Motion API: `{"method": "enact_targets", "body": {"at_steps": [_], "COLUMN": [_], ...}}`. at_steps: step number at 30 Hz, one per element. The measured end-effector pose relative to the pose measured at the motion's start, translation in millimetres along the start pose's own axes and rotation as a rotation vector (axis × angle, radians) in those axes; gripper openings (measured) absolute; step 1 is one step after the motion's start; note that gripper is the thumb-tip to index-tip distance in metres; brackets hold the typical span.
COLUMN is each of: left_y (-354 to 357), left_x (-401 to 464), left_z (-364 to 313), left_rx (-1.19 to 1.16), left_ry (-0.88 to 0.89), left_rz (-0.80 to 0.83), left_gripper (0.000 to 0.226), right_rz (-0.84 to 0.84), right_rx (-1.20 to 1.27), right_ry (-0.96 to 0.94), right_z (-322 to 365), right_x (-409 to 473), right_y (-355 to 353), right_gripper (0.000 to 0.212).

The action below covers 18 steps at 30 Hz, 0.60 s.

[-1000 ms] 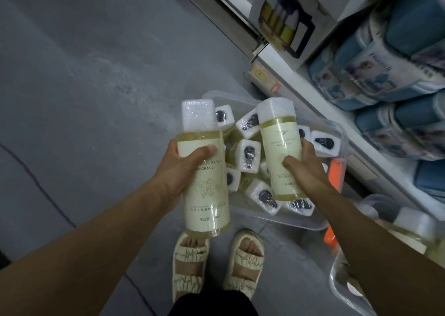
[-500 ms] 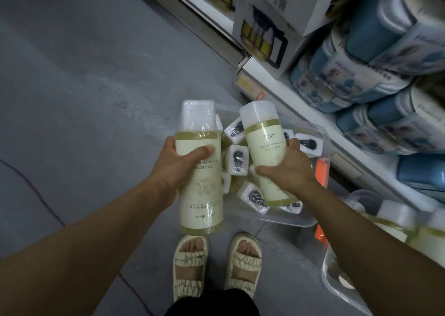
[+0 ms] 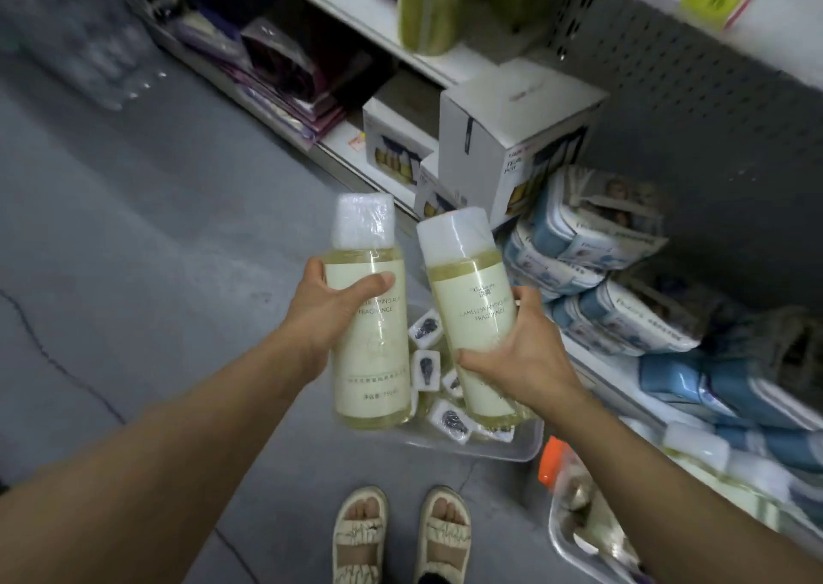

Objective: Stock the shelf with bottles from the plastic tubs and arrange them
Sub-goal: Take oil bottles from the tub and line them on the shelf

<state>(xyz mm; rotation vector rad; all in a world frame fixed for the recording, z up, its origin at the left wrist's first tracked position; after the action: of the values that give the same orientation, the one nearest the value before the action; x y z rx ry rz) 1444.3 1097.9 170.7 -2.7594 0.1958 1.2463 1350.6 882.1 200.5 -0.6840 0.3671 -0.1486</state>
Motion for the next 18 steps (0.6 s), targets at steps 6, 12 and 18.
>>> {"method": "enact_targets", "body": {"at_steps": [6,12,18], "left_y": [-14.7,-24.9,-16.3], "left_x": [-79.2,-155.2,-226.5], "left_z": [-104.9,-205.2,-288.4], "left_rx": [0.003,-0.027,-0.01], "left_ry": [0.109,0.248,0.375], "left_rz": [0.042,0.066,0.125], "left_gripper": [0.061,0.053,0.062], "right_rz": [-0.114,-0.242,-0.383], "right_rx": [-0.008,-0.028,0.016], "right_ry": [-0.095,-0.178,-0.255], "right_z": [100.1,189.3,261.2], "right_x": [-29.5,-59.2,-89.1], "right_y": [-81.8,-157.2,-222.5], "right_gripper": [0.079,0.078,0.08]}}
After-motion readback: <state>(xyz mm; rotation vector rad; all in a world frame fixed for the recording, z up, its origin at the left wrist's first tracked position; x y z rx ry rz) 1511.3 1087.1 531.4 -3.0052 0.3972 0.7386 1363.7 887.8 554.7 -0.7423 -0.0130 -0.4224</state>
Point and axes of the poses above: each hand's wrist, its own x-axis towards the middle knuckle, its own y-axis out of the palm, z = x × y, the point moved 9 cm from there along x, towards the middle knuckle, and after that the axes turned 13 degrees about -y, right-handed, at the moved point
